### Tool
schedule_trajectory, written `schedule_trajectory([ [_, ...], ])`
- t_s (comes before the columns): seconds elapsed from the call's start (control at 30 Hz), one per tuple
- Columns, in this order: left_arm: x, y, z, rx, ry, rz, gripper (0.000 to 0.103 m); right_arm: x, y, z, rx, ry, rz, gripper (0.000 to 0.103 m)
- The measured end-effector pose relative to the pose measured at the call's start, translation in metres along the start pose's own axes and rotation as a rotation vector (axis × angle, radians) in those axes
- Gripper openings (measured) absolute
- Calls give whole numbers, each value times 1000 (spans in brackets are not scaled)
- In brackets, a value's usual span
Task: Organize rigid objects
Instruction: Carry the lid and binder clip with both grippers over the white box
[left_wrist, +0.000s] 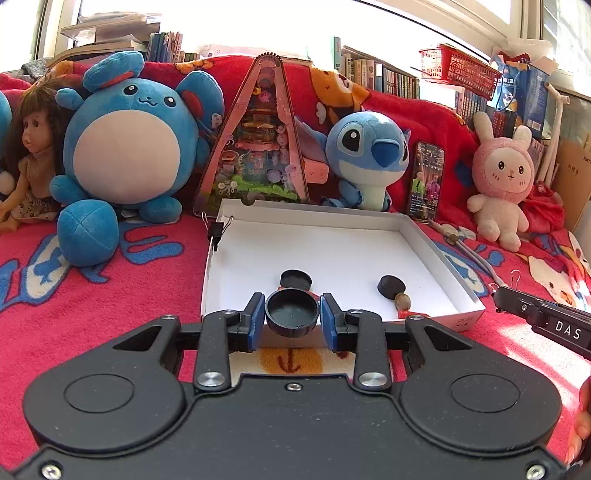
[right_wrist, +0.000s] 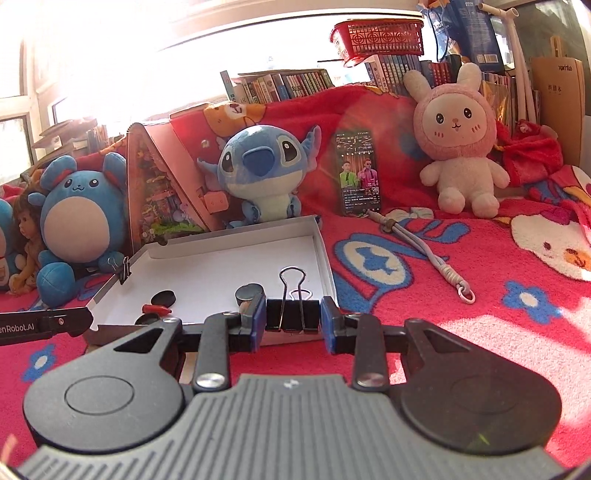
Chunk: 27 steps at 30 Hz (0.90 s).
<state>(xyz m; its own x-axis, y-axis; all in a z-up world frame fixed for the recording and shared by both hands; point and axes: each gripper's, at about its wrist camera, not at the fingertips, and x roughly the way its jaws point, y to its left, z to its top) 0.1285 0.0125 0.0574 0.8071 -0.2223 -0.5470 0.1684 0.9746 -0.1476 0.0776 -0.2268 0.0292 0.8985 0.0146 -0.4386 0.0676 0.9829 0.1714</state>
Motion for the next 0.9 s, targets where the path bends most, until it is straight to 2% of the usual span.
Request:
schedule_trajectory([
  [0.13, 15, -1, 22, -18, 2, -11, 31, 15, -1, 22, 23, 2, 36, 36],
  [0.27, 38, -4, 44, -24, 18, -55, 31, 31, 0, 41, 31, 18, 72, 36],
  [0.47, 77, -6, 68, -25, 59, -68, 31, 68, 9, 69, -5, 107, 146, 37],
  [0.53, 91, -8, 73, -16, 74, -56, 31, 83, 12, 76, -3, 143, 137, 37],
  [0.7, 123, -9, 76, -35, 119, -44, 31, 120, 21, 79, -21, 212, 106, 36],
  [0.9, 142, -16, 68, 13, 144, -27, 31, 147, 37, 70, -89, 276, 111, 37],
])
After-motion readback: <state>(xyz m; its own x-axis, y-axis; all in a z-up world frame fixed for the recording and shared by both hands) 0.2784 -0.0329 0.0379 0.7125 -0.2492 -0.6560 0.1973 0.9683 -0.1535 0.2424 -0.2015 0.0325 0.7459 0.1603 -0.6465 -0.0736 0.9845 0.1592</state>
